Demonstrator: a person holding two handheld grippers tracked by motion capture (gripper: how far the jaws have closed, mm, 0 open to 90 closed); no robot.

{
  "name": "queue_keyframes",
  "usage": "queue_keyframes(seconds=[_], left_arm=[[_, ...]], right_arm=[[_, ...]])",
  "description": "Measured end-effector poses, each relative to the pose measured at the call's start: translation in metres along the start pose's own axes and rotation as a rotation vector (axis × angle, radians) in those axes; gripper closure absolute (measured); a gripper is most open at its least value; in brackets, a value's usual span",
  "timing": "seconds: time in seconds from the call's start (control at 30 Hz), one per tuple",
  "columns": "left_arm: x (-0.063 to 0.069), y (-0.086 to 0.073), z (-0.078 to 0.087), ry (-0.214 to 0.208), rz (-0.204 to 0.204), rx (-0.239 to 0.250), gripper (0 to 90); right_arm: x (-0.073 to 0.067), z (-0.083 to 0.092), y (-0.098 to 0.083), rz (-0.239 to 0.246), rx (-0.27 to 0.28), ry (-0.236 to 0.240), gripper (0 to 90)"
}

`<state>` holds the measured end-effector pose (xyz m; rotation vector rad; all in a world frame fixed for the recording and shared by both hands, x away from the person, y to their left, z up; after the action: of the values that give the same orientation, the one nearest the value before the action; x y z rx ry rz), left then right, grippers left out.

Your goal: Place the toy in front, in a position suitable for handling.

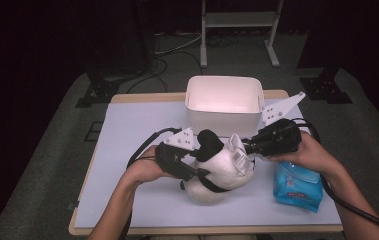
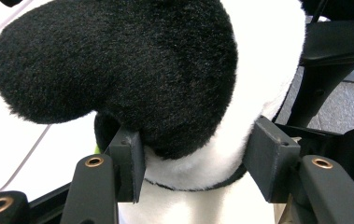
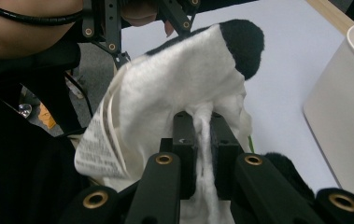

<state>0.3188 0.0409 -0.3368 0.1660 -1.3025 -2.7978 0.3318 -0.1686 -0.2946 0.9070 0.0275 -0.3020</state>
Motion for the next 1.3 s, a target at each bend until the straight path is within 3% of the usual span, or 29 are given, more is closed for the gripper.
queue_keyframes(seconds=[0.23, 0.5, 0.83, 1.3], left_arm=[[0.002, 0.007, -0.004, -0.004, -0.021, -0.016, 44.4], [-0.001, 0.005, -0.001, 0.001, -0.007, -0.009, 44.5], [0.004, 0.011, -0.005, -0.006, -0.037, -0.023, 44.9], [0.008, 0.009, -0.015, -0.04, -0.019, -0.009, 44.0]], right_arm=[[-0.004, -0.002, 0.008, 0.015, 0.017, 0.011, 83.4], [-0.004, 0.0, 0.008, 0.015, 0.004, 0.008, 83.3], [-0.007, -0.008, 0.016, 0.024, 0.012, 0.021, 83.2], [-0.004, -0.012, 0.009, 0.02, -0.031, -0.01, 83.2]])
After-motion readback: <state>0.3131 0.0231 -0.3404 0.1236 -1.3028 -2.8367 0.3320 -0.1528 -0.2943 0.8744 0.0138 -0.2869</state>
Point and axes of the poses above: each handheld gripper's, and its own axes: z roughly backward along the jaws, y roughly out of its top, x roughly to its right, the point moved 5 cm from there along -z, roughly forward along the jaws, and after that the axes turned 4 degrees about -z, right-handed, at the moved point
